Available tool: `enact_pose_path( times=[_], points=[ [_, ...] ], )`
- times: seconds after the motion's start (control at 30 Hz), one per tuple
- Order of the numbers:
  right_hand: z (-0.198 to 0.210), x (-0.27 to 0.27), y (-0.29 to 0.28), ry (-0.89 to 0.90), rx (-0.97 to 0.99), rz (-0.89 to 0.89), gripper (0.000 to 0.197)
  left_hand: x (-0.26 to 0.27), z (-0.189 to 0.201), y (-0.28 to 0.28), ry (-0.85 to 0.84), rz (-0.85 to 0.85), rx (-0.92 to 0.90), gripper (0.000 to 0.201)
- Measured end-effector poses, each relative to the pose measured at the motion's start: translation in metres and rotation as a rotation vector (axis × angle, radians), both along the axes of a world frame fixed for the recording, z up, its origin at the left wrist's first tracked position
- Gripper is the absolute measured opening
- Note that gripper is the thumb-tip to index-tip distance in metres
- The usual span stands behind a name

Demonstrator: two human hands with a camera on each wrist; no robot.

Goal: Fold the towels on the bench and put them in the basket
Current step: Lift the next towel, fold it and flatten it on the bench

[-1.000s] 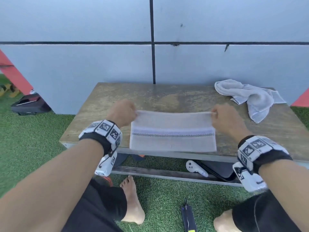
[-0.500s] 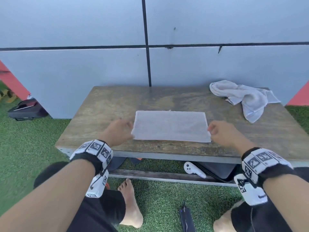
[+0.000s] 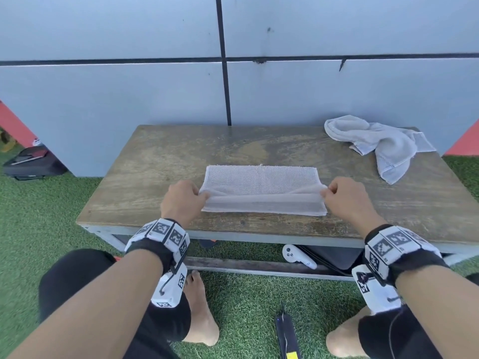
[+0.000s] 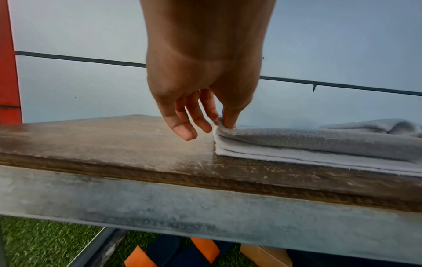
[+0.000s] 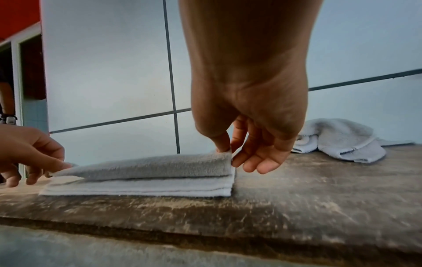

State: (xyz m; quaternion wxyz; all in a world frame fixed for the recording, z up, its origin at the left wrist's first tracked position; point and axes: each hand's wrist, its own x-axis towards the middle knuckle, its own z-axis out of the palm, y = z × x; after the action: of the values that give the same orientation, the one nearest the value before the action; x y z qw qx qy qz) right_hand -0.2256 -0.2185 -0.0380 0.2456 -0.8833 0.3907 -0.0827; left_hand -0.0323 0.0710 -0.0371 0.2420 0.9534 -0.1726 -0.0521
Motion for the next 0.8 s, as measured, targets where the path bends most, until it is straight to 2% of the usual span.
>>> enact_pose_path(
  times=[0.13,0.23,0.3,0.33,0.37,0.47,0.53,0.67,0.8],
  points=[
    [0.009,-0.001,-0.003,0.172,0.083,0.072,0.037,0.005,-0.003,0.004,0.079,0.004,0.054,0.048],
    [0.011,-0.004,-0.003,0.269,0.139,0.066,0.024,0.006,-0.005,0.004,0.132,0.035,0.070,0.041],
    [0.012,-0.002,0.000,0.271,0.107,0.045,0.014,0.004,-0.002,-0.001,0.079,0.051,0.056,0.025],
    [0.012,0.001,0.003,0.234,0.050,0.035,0.015,0.003,0.001,-0.005,0.029,0.051,0.035,0.017],
    [0.011,0.005,0.006,0.176,-0.018,0.028,0.018,0.002,0.001,-0.011,-0.024,0.029,0.007,0.017],
    [0.004,0.029,0.022,0.007,-0.170,0.142,0.028,-0.002,-0.001,-0.039,-0.128,-0.157,-0.092,0.028],
    [-0.004,0.052,0.038,-0.008,-0.185,0.293,0.037,-0.002,-0.007,-0.066,-0.177,-0.297,-0.107,0.033],
    [-0.032,0.092,0.062,0.084,-0.125,0.454,0.054,-0.007,-0.033,-0.110,-0.160,-0.481,0.052,0.047],
    [-0.056,0.098,0.062,0.239,-0.160,0.496,0.059,-0.006,-0.061,-0.111,-0.132,-0.525,0.230,0.055]
  ],
)
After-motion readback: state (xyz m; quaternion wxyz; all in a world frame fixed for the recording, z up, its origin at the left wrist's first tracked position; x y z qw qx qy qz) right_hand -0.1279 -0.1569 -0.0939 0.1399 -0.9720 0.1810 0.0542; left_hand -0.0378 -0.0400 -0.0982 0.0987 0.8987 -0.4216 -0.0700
